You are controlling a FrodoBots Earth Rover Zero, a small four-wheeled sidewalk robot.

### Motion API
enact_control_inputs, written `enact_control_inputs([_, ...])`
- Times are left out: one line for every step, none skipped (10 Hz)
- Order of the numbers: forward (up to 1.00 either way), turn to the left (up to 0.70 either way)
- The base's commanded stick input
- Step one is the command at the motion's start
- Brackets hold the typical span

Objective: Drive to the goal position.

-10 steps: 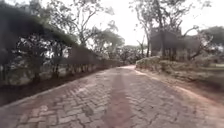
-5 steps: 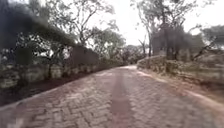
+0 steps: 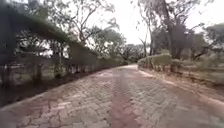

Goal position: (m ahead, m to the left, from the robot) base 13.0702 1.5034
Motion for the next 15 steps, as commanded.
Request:
enact_control_inputs([0.85,0.0])
enact_control_inputs([0.85,0.0])
enact_control_inputs([0.85,0.0])
enact_control_inputs([0.85,0.0])
enact_control_inputs([0.85,0.0])
enact_control_inputs([0.85,0.0])
enact_control_inputs([0.85,0.0])
enact_control_inputs([0.85,0.0])
enact_control_inputs([0.85,0.0])
enact_control_inputs([0.85,0.0])
enact_control_inputs([0.85,0.0])
enact_control_inputs([0.85,0.0])
enact_control_inputs([0.85,0.0])
enact_control_inputs([0.85,0.0])
enact_control_inputs([0.85,0.0])
